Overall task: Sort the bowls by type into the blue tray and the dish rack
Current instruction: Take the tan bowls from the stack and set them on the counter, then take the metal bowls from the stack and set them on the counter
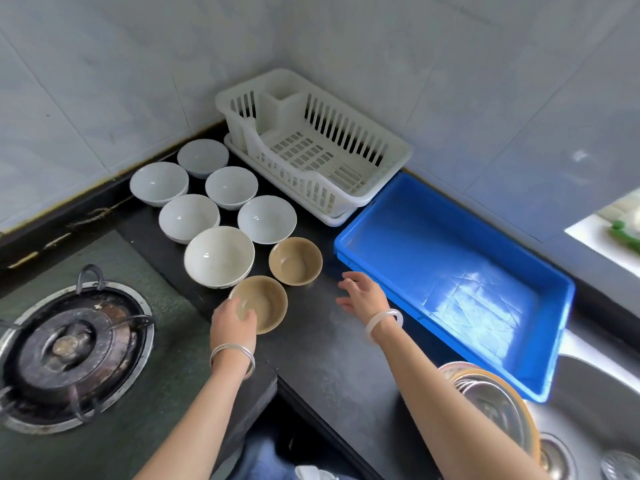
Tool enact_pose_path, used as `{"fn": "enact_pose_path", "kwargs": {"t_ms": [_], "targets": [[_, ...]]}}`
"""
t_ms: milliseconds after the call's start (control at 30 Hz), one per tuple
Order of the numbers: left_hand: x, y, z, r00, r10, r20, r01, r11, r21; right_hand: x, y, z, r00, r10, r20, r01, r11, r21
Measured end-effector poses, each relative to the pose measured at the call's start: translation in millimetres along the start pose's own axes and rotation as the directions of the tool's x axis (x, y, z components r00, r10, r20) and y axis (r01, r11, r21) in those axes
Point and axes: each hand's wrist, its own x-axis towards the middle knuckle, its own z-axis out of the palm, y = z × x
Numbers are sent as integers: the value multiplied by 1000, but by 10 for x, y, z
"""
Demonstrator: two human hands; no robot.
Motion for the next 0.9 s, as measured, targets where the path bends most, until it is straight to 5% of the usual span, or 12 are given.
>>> {"fn": "enact_pose_path", "kwargs": {"t_ms": [133, 233, 433, 667, 900], "targets": [[-201, 256, 184, 996, 76, 54, -74, 997, -31, -350, 262, -501, 986, -138, -94, 133, 989, -61], [-450, 519, 428, 960, 171, 222, -143, 980, -135, -589, 482, -931, 962, -148, -231, 136, 988, -68], [-1215, 903, 1145, 771, 406, 490, -412, 906, -102, -1005, 1122, -1686, 851, -135, -507, -52, 939, -339], [-1825, 1022, 1675, 517, 509, 688, -699, 715, -4, -1278, 1626, -1997, 857, -124, -501, -218, 793, -569], [-1923, 973, 1755, 505, 512, 695, -756, 651, 69, -1278, 1720, -1967, 853, -109, -511, -204, 830, -519]]}}
